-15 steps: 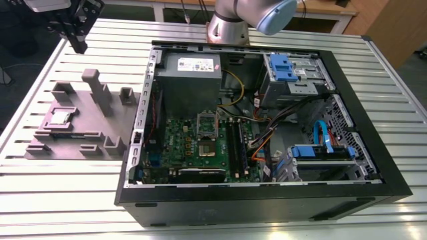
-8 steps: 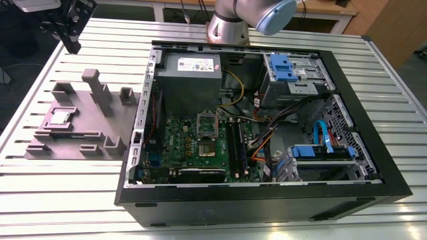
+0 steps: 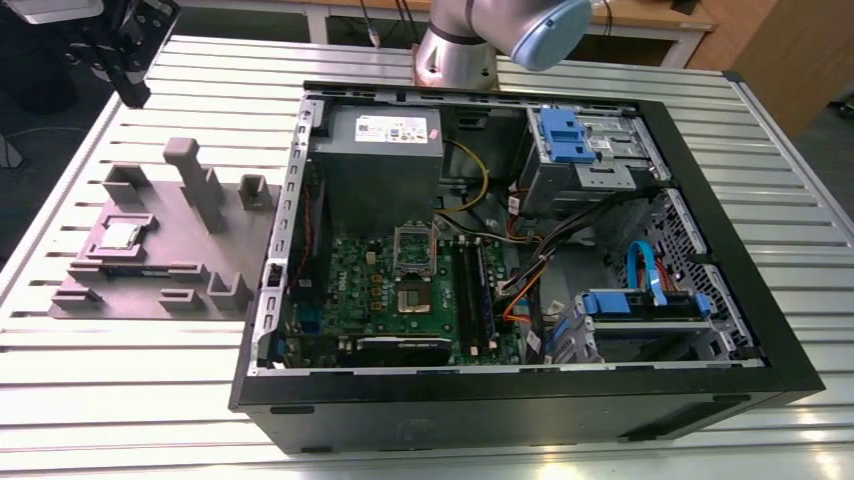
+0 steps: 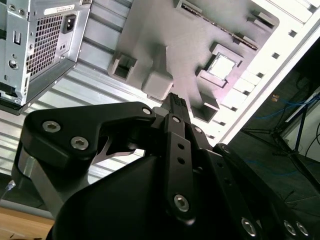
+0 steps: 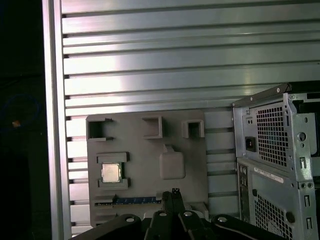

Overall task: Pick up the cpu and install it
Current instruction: 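Reach for the cpu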

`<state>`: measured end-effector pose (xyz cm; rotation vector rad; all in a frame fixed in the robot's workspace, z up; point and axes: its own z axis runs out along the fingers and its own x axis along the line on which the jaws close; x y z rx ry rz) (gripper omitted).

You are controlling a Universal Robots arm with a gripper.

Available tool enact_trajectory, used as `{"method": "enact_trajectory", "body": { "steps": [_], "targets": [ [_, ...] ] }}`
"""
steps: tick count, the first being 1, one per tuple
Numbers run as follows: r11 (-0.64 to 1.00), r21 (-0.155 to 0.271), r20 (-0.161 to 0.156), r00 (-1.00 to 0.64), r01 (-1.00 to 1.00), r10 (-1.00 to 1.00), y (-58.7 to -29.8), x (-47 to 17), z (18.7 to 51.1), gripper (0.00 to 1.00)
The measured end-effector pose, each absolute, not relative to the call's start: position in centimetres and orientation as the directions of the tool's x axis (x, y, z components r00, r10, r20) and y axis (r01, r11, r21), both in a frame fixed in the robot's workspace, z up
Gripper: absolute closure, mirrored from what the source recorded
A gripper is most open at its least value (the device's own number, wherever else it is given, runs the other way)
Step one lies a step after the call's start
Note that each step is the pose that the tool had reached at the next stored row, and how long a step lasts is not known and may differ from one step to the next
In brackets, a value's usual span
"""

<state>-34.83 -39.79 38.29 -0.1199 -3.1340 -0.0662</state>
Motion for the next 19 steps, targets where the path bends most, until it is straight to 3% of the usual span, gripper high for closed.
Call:
{"method": "enact_trajectory", "body": {
  "steps": [19],
  "targets": [
    [0.996, 0.042, 0.006, -0.997, 0.076, 0.076, -39.8, -37.3, 38.2, 0.9]
  ]
}}
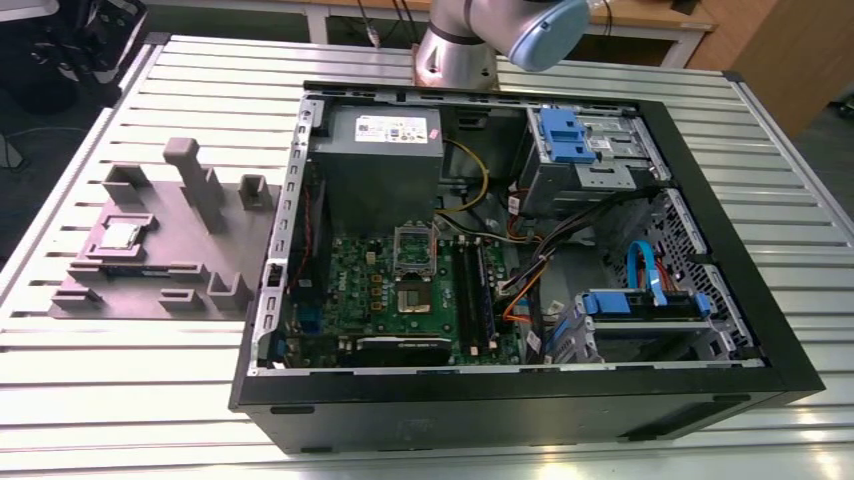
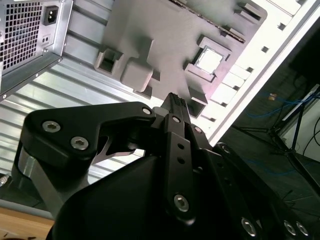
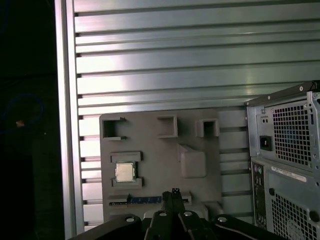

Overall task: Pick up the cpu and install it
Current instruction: 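Reach for the cpu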

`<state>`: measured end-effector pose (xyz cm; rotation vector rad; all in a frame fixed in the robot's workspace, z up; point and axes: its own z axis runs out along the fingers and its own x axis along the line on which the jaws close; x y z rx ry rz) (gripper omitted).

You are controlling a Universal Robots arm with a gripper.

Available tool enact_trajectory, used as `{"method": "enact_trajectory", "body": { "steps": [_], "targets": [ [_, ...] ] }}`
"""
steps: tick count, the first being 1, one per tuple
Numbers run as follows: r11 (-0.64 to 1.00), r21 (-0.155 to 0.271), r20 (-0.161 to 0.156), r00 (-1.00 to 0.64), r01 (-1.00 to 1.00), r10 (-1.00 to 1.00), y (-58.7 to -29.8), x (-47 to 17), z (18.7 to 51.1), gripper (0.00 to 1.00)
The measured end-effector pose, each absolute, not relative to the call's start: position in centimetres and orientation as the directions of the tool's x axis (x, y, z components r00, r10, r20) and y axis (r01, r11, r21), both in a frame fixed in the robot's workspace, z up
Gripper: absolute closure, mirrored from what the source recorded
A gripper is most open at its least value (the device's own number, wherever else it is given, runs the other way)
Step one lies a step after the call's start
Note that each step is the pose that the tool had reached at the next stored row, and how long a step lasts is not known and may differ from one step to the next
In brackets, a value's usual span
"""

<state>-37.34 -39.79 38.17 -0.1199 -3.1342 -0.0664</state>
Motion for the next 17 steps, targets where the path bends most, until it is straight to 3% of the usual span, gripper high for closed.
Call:
{"method": "enact_trajectory", "body": {
  "steps": [17],
  "targets": [
    [0.996, 0.042, 0.006, -0.997, 0.077, 0.076, -39.79, -37.64, 38.13, 0.9]
  ]
}}
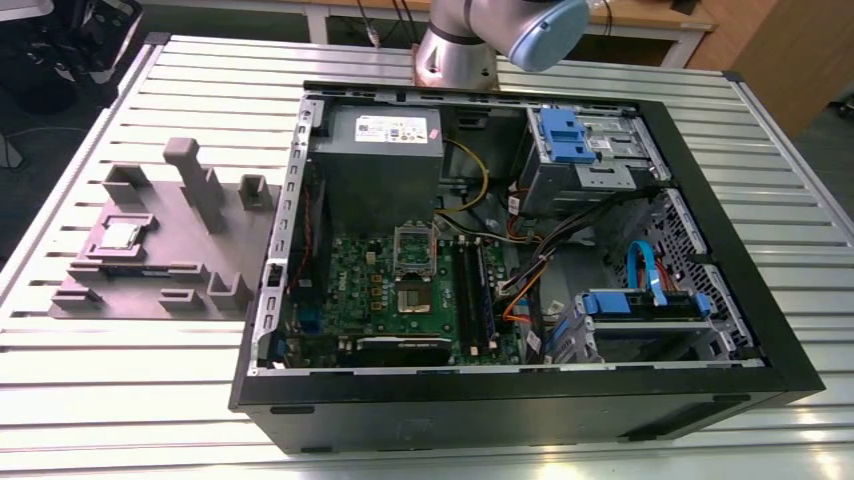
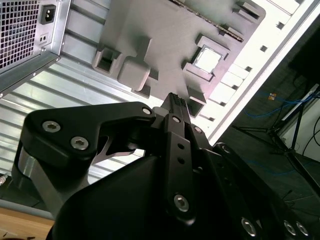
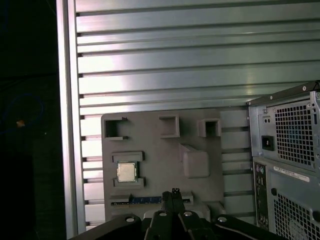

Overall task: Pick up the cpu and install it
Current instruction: 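Reach for the cpu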

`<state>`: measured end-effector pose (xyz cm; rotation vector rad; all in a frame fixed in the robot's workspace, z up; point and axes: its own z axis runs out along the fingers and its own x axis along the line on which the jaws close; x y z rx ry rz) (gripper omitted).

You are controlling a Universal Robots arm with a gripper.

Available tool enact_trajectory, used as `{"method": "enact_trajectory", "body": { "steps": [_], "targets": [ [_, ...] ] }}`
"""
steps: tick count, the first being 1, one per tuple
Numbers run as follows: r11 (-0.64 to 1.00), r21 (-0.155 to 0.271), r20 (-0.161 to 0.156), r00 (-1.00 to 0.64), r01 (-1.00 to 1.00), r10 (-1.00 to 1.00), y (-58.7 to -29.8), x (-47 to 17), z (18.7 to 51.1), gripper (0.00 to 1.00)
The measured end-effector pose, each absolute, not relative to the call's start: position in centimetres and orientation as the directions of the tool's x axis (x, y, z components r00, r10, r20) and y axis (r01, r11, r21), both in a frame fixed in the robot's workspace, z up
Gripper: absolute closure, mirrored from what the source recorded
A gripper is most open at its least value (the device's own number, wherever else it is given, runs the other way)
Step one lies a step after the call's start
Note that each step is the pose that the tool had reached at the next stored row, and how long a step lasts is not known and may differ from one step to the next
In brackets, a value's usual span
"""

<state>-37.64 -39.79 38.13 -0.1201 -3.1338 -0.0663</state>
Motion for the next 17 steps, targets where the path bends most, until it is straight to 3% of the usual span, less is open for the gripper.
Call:
{"method": "enact_trajectory", "body": {
  "steps": [17],
  "targets": [
    [0.996, 0.042, 0.007, -0.997, 0.076, 0.076, -39.8, -41.4, 38.0, 0.9]
  ]
}}
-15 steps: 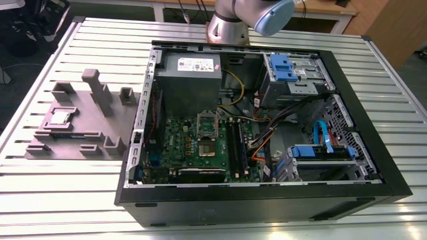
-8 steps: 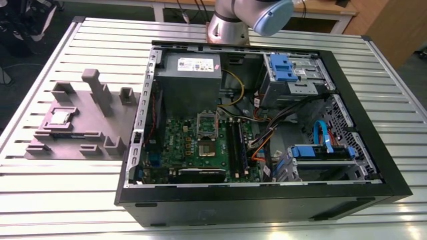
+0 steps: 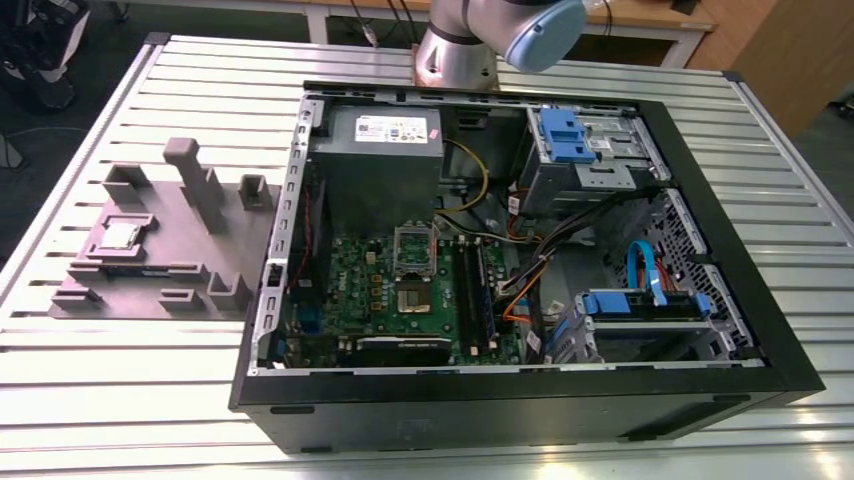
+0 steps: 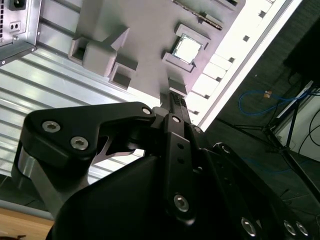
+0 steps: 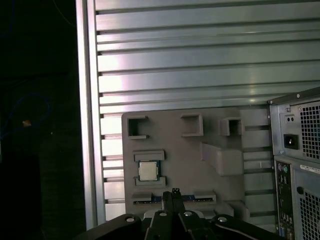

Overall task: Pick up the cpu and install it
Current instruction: 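Reach for the cpu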

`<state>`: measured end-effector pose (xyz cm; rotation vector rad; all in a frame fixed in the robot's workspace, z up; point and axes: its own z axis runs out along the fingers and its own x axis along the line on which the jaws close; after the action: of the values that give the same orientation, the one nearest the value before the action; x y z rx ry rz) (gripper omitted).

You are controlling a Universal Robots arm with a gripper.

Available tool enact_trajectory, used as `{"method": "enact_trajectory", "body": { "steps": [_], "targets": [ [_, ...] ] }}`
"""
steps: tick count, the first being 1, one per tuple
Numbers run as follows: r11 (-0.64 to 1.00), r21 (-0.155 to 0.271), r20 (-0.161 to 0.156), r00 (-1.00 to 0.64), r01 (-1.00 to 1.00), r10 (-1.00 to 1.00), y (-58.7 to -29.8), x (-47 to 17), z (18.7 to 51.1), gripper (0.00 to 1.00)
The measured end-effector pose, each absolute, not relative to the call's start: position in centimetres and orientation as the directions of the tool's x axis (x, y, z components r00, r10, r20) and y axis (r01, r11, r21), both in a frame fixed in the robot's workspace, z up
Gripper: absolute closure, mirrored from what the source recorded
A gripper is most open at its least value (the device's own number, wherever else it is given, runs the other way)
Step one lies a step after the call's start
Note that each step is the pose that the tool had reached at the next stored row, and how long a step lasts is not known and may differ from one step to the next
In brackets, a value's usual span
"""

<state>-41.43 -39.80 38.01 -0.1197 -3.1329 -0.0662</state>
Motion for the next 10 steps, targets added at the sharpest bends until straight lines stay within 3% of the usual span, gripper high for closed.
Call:
{"method": "enact_trajectory", "body": {
  "steps": [10],
  "targets": [
    [0.996, 0.042, 0.007, -0.997, 0.076, 0.076, -39.79, -41.47, 38.01, 0.9]
  ]
}}
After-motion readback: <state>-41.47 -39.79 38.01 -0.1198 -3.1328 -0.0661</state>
